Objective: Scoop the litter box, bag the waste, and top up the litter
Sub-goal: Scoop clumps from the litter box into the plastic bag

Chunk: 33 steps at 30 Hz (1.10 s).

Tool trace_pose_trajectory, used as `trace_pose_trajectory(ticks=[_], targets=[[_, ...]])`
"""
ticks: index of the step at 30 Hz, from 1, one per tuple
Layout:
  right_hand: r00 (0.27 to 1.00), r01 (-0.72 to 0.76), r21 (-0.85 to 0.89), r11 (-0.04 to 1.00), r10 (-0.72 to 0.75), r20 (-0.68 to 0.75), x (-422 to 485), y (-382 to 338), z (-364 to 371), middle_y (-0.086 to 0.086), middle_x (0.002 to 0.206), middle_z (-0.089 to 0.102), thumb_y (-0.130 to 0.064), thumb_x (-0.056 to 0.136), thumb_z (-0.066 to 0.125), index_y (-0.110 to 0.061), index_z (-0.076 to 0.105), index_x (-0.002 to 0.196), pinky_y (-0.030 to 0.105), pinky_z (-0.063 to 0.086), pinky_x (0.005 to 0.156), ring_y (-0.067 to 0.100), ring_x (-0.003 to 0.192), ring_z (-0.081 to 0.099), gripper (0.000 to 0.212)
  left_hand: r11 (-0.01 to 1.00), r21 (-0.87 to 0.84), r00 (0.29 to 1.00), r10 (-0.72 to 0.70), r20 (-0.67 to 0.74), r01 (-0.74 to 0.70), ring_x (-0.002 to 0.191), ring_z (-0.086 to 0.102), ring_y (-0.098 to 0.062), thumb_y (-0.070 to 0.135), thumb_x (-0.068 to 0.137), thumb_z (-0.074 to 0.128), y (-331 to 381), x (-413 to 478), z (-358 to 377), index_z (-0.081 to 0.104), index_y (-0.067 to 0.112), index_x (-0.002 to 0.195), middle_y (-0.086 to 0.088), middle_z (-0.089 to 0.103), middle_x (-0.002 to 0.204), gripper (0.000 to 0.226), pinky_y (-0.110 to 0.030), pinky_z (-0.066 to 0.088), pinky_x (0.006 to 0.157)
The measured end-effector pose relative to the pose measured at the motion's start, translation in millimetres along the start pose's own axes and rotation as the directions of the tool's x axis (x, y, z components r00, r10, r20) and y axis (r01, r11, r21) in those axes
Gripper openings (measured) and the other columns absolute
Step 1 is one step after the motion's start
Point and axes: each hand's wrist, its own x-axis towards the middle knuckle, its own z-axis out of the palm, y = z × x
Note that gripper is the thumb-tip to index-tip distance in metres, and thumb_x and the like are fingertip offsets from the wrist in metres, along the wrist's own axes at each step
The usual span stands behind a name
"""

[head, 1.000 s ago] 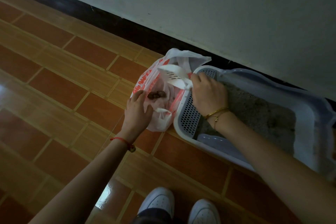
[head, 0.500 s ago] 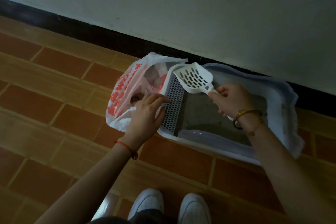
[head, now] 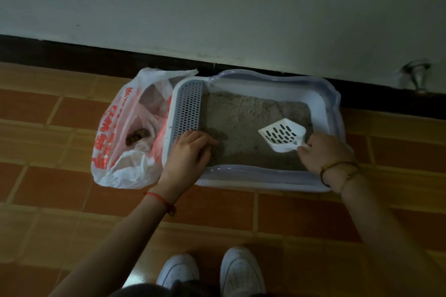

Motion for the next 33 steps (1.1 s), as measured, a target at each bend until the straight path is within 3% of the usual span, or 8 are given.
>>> trace_pose_trajectory(ticks=[3, 6, 11, 20, 25, 30, 33], targets=[[0.999, -0.033, -0.086, 0.996, 0.036, 0.037, 3, 8, 4, 0.013, 0.111, 0.064, -0.028, 0.096, 0.046, -0.004, 0.059, 0.116, 0.024, 0.033, 0.066, 0.026, 0.097, 0.060, 0.033, 1.000, 0.029, 1.000, -0.011, 0.011, 0.011, 0.099, 0.057, -0.020, 0.022, 0.092, 0.047, 3, 2, 8, 0.068, 0.024, 0.105, 0.004, 0.066, 0.102, 0.025, -0.042, 0.043, 0.087], [0.994, -0.063, -0.141, 0.988, 0.074, 0.080, 9, 11, 6, 0.014, 0.117, 0.062, -0.025, 0.095, 0.048, -0.004, 0.058, 0.119, 0.025, 0.034, 0.070, 0.027, 0.106, 0.059, 0.033, 0.999, 0.028, 0.999, -0.035, -0.002, 0.035, 0.095, 0.058, -0.019, 0.024, 0.090, 0.046, 3, 2, 10, 0.069, 0.025, 0.103, 0.005, 0.066, 0.098, 0.027, -0.041, 0.040, 0.087], [0.989, -0.059, -0.169, 0.984, 0.081, 0.125, 22, 9, 9, 0.013, 0.118, 0.061, -0.021, 0.090, 0.055, -0.005, 0.055, 0.122, 0.026, 0.036, 0.068, 0.026, 0.105, 0.058, 0.036, 0.998, 0.025, 0.998, -0.061, -0.006, 0.061, 0.090, 0.060, -0.021, 0.026, 0.089, 0.045, 1, 3, 10, 0.070, 0.025, 0.100, 0.005, 0.066, 0.092, 0.028, -0.045, 0.044, 0.086], [0.996, -0.063, -0.037, 0.997, 0.061, -0.071, 45, 3, 25, 0.015, 0.105, 0.065, -0.019, 0.092, 0.053, -0.003, 0.061, 0.106, 0.028, 0.038, 0.064, 0.030, 0.095, 0.062, 0.023, 0.998, 0.035, 0.998, -0.058, -0.015, 0.059, 0.089, 0.060, -0.021, 0.024, 0.087, 0.046, 1, 4, 10, 0.071, 0.025, 0.097, 0.005, 0.066, 0.089, 0.027, -0.041, 0.043, 0.084], [0.989, -0.006, 0.032, 0.999, 0.011, -0.146, 60, 4, 37, 0.016, 0.103, 0.065, -0.026, 0.097, 0.044, -0.003, 0.057, 0.108, 0.029, 0.038, 0.064, 0.033, 0.093, 0.062, 0.028, 0.997, 0.033, 0.998, -0.063, -0.013, 0.064, 0.091, 0.058, -0.019, 0.026, 0.088, 0.044, 0, 4, 10, 0.071, 0.025, 0.098, 0.007, 0.067, 0.092, 0.029, -0.039, 0.039, 0.086], [0.996, -0.007, 0.126, 0.992, 0.018, -0.084, 67, 10, 44, 0.018, 0.101, 0.061, -0.030, 0.097, 0.041, -0.003, 0.054, 0.107, 0.031, 0.037, 0.065, 0.031, 0.085, 0.056, 0.032, 0.996, 0.053, 0.998, -0.065, 0.005, 0.064, 0.091, 0.059, -0.019, 0.026, 0.088, 0.045, -2, 4, 11, 0.071, 0.026, 0.097, 0.009, 0.068, 0.094, 0.027, -0.036, 0.037, 0.085], [0.997, -0.045, 0.212, 0.976, 0.056, -0.046, 68, 14, 47, 0.014, 0.088, 0.057, -0.032, 0.096, 0.044, -0.002, 0.056, 0.104, 0.029, 0.034, 0.060, 0.026, 0.075, 0.050, 0.034, 0.996, 0.057, 0.997, -0.073, 0.023, 0.072, 0.093, 0.059, -0.019, 0.028, 0.088, 0.045, -2, 5, 11, 0.071, 0.027, 0.098, 0.009, 0.067, 0.096, 0.028, -0.037, 0.037, 0.086]])
